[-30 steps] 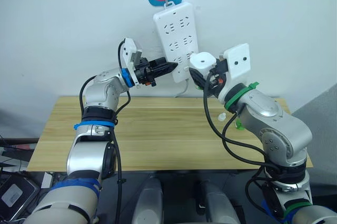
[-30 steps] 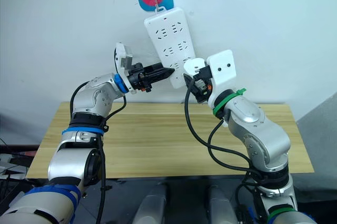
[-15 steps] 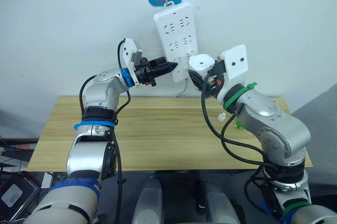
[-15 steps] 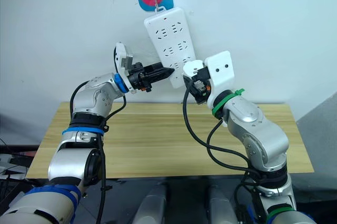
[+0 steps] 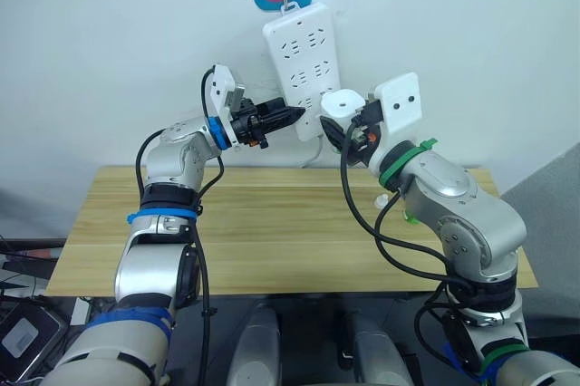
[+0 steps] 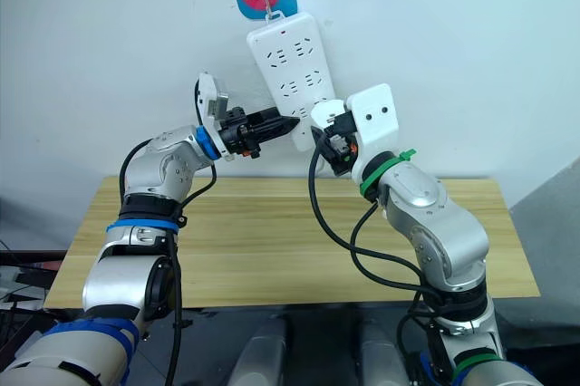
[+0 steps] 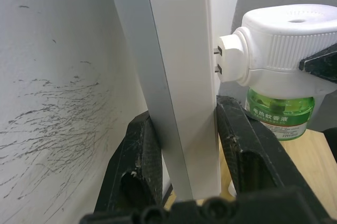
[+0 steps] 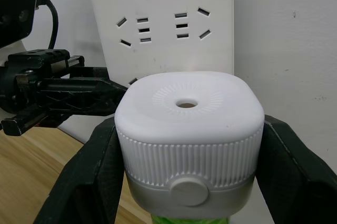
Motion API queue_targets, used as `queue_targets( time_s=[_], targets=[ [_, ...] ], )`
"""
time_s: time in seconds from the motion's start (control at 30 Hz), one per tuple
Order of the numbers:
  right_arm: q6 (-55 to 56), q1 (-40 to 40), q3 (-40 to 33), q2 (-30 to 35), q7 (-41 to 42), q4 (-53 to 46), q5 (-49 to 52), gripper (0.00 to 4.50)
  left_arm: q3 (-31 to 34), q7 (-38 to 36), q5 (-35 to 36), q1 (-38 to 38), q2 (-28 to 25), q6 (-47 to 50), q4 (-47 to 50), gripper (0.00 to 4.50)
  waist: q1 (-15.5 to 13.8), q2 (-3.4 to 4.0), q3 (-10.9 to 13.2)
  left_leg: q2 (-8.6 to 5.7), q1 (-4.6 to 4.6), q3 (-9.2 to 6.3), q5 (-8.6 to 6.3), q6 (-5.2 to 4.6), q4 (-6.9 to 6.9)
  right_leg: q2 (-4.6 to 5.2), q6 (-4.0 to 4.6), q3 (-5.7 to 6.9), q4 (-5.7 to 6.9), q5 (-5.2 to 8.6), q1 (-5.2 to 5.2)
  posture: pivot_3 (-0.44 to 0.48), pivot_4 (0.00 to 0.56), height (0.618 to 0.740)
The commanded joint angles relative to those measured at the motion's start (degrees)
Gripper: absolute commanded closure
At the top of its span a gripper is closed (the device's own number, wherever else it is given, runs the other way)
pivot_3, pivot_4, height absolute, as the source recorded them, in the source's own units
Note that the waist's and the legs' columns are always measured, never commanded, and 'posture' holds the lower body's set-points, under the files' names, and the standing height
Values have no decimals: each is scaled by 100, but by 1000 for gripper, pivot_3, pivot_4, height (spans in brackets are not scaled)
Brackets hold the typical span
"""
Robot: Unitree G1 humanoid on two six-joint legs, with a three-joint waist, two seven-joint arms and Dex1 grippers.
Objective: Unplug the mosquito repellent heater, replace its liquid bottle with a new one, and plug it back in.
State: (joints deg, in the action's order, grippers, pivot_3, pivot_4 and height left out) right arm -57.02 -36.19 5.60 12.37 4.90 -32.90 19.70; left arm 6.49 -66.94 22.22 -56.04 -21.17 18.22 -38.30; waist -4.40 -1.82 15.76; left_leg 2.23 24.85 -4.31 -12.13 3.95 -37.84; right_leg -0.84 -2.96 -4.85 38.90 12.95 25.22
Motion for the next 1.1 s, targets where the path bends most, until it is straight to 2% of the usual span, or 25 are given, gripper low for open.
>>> queue_targets(
  time_s=[0.03,0.63,0.73,0.93,1.1],
  targets=[
    [244,-196,-92,-44,35,-144,-64,1513,-120,-45,-2,-47,76,21,179,3198,0,0,0,0,0,0,0,0,0,0,0,0,0,0,0,203,198,740],
    [497,-290,391,-162,120,618,-624,1513,-220,-152,-30,6,177,-3,342,3198,14,2,-2,0,-1,0,0,0,0,0,0,1,-1,0,-1,207,188,740],
    [491,-398,381,-316,105,725,-638,1513,-238,-162,-35,76,194,1,432,3198,27,5,-6,0,-2,0,0,0,0,0,0,0,-1,0,-1,212,184,740],
    [278,-437,-74,-1055,-146,899,-375,1513,-245,-146,-12,172,210,55,602,3198,68,5,-13,2,-3,0,0,0,1,-2,0,1,1,0,0,223,178,740],
    [295,-429,69,-937,-10,879,-567,1513,-225,-141,-9,179,176,84,651,3198,76,5,-14,2,-4,0,1,0,1,-2,0,2,3,0,0,223,178,740]
  ],
)
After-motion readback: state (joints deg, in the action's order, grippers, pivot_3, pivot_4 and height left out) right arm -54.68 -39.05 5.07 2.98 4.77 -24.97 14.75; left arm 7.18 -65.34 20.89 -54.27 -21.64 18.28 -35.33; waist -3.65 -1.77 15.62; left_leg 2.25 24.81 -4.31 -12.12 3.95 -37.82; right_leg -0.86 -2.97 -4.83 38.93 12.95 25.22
